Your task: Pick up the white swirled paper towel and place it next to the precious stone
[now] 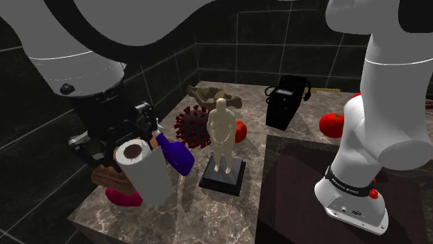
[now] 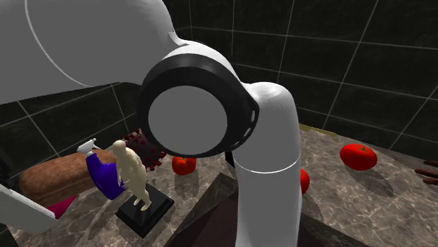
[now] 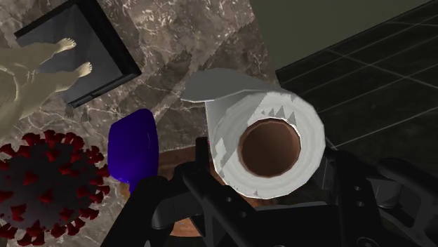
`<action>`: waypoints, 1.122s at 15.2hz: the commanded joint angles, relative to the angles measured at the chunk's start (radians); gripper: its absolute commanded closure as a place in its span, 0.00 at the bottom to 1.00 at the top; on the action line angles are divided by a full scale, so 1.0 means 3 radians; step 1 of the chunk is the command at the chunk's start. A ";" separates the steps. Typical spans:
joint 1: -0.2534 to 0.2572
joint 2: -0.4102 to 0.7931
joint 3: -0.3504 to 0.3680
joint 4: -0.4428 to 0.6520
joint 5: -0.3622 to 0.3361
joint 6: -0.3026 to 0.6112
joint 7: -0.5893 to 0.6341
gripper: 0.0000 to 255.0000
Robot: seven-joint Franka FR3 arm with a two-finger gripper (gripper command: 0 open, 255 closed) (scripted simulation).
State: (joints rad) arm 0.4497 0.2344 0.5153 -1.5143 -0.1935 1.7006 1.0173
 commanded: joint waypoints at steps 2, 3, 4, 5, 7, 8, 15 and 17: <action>0.0211 0.0331 0.0041 0.0327 -0.0167 -0.0060 0.0231 1.00; 0.0293 0.0453 0.0047 0.0465 -0.0225 -0.0097 0.0300 1.00; 0.0331 0.0504 0.0046 0.0525 -0.0248 -0.0114 0.0327 1.00; 0.0325 0.0499 0.0043 0.0473 -0.0246 -0.0067 0.0331 1.00; 0.0311 0.0493 0.0040 0.0374 -0.0246 0.0025 0.0340 1.00; 0.0305 0.0491 0.0039 0.0327 -0.0246 0.0071 0.0345 1.00; 0.0275 0.0506 0.0026 0.0031 -0.0267 0.0374 0.0385 1.00; 0.0270 0.0518 0.0020 -0.0043 -0.0277 0.0457 0.0398 1.00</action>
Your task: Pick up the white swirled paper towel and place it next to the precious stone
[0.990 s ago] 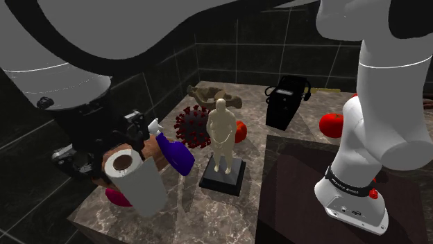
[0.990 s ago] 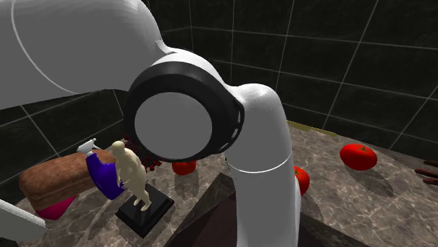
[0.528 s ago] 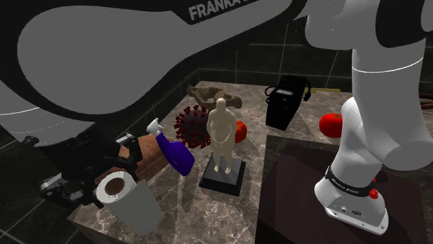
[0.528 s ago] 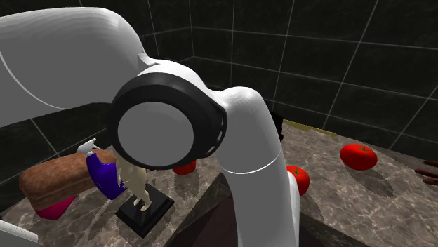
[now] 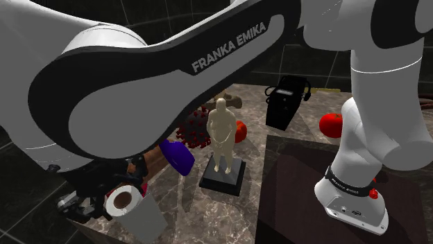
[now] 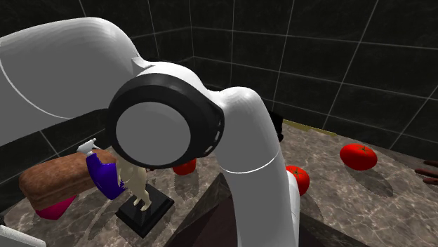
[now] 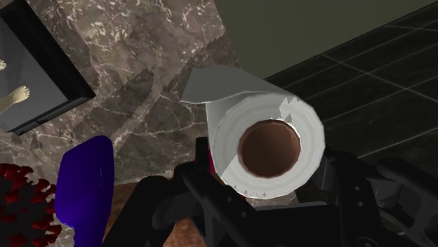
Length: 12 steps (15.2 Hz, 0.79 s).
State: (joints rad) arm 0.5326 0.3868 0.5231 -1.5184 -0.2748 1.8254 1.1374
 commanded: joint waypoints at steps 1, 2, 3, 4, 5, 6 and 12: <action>-0.0009 0.0017 -0.0008 -0.0064 -0.0012 0.0081 0.0005 1.00; -0.0011 0.0025 -0.0011 -0.0099 -0.0018 0.0122 0.0012 1.00; -0.0012 0.0034 -0.0014 -0.0132 -0.0025 0.0162 0.0019 1.00; -0.0013 0.0043 -0.0018 -0.0164 -0.0032 0.0202 0.0026 1.00; -0.0014 0.0053 -0.0021 -0.0195 -0.0040 0.0241 0.0034 1.00; -0.0014 0.0064 -0.0025 -0.0226 -0.0048 0.0280 0.0042 1.00; -0.0015 0.0080 -0.0030 -0.0266 -0.0060 0.0334 0.0053 1.00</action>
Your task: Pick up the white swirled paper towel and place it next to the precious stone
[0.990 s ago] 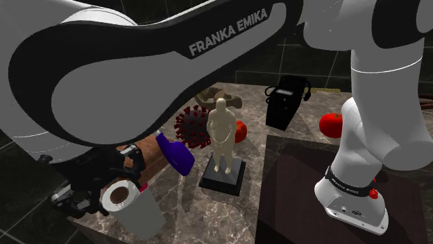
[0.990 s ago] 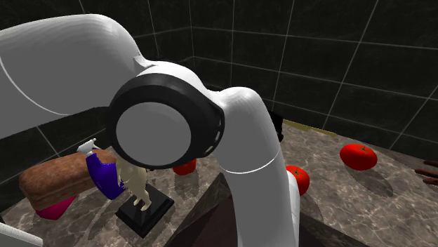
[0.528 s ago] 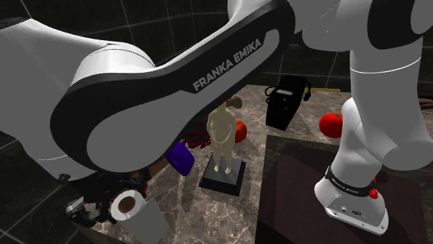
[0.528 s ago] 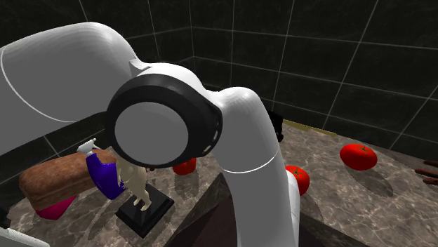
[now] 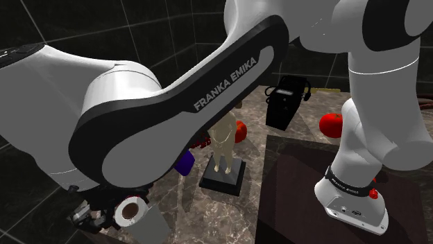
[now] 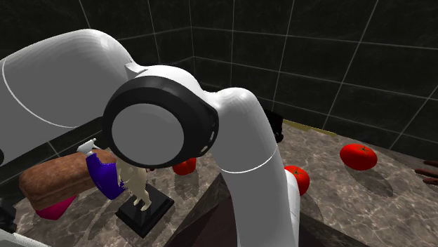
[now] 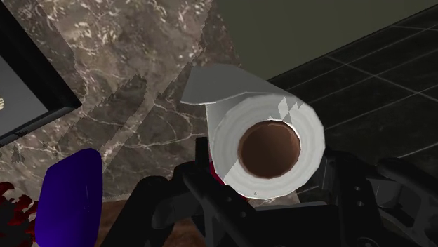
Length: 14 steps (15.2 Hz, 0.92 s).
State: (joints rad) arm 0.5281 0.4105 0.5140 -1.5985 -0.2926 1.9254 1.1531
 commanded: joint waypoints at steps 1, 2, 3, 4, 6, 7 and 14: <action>0.0001 0.0001 0.0000 0.0001 -0.0001 0.0001 0.0001 1.00; 0.0001 0.0001 0.0000 0.0001 -0.0001 0.0001 0.0001 1.00; 0.0001 0.0001 0.0000 0.0001 -0.0001 0.0001 0.0001 1.00; 0.0001 0.0001 0.0000 0.0001 -0.0001 0.0001 0.0001 0.00; 0.0001 0.0001 0.0000 0.0001 -0.0001 0.0001 0.0001 0.00; 0.0001 0.0001 0.0000 0.0001 -0.0001 0.0001 0.0001 0.00; 0.0033 -0.0069 0.0034 0.0329 0.0058 -0.0385 -0.0046 0.00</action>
State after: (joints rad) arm 0.5349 0.3878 0.5237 -1.5130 -0.2755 1.8232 1.1389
